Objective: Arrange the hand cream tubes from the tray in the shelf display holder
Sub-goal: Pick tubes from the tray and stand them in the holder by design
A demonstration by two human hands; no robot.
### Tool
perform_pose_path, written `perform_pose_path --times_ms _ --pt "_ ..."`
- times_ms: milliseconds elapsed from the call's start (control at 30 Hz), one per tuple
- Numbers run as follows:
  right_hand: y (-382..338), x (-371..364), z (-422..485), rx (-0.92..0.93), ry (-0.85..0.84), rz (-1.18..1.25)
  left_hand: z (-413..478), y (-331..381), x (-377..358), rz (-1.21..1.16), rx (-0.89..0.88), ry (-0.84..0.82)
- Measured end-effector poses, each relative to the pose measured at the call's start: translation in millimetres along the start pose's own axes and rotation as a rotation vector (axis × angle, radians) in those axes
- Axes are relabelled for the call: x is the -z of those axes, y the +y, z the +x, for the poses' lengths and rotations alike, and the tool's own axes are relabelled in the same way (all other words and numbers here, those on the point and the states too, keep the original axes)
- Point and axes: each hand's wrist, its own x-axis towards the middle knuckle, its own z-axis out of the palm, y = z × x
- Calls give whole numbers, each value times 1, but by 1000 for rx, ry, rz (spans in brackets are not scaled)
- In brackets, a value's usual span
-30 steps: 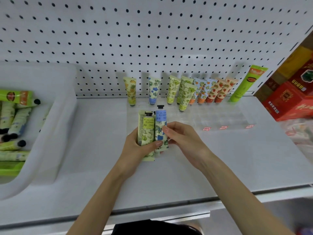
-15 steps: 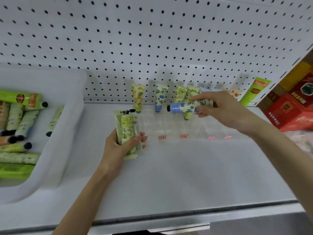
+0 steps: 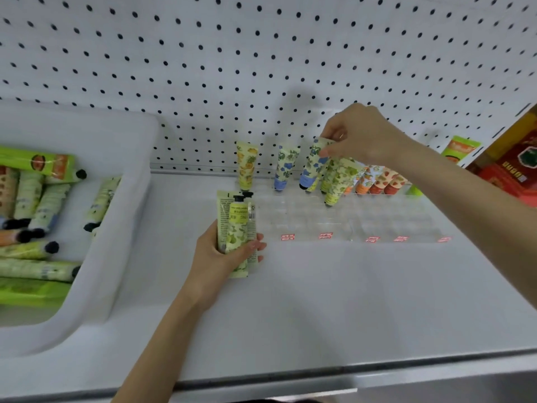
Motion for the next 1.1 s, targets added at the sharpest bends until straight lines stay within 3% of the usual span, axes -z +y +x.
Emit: perform_pose_path --times_ms 400,1100 --pt "13 -26 33 6 68 -223 2 0 0 16 -2 8" --pt "16 -44 41 10 30 -262 4 -3 0 -3 1 23"
